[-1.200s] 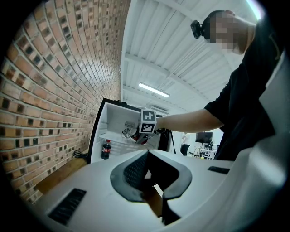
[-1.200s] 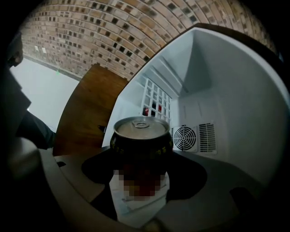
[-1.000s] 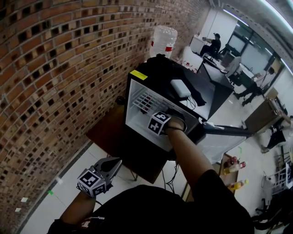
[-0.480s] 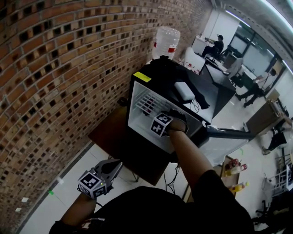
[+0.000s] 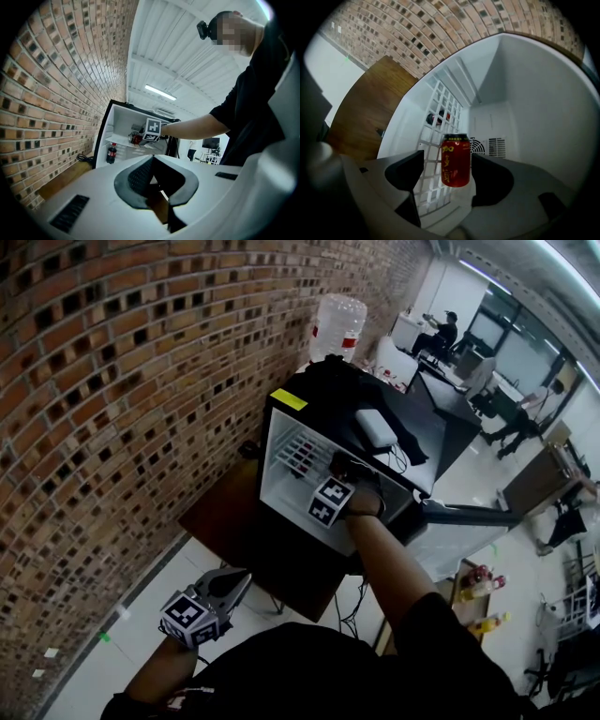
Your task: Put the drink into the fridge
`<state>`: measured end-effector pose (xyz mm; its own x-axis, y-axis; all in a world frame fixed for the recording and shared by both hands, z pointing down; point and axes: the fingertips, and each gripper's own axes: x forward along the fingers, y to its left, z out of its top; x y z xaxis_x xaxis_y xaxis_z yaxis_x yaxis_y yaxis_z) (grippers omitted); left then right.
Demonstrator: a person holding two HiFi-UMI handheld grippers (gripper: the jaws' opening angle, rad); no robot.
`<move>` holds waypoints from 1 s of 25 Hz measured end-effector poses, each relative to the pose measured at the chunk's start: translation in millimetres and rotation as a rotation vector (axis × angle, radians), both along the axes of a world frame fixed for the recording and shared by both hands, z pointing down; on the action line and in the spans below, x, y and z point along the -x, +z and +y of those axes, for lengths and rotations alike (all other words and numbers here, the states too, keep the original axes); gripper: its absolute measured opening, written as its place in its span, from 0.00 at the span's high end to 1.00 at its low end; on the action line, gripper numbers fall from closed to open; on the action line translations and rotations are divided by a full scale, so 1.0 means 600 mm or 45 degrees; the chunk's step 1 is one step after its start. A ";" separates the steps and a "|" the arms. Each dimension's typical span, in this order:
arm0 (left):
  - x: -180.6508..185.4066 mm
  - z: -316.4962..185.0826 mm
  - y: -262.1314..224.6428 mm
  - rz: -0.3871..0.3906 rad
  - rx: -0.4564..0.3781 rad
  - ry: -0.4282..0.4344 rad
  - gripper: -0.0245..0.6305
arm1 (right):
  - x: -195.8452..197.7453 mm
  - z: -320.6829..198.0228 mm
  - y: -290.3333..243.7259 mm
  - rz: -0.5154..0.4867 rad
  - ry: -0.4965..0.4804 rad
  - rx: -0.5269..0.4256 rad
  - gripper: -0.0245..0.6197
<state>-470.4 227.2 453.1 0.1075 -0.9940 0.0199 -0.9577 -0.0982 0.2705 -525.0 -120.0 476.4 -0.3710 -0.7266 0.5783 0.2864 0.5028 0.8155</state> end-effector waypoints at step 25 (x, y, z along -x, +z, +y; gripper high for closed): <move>-0.110 -0.104 -0.037 -0.043 0.019 0.012 0.96 | -0.223 0.314 -0.057 -0.757 -0.532 1.198 0.54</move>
<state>-404.5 164.6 431.1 0.1162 -0.9925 0.0385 -0.9654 -0.1037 0.2395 -391.5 68.5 442.1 -0.8688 0.1327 0.4771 0.2723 0.9327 0.2364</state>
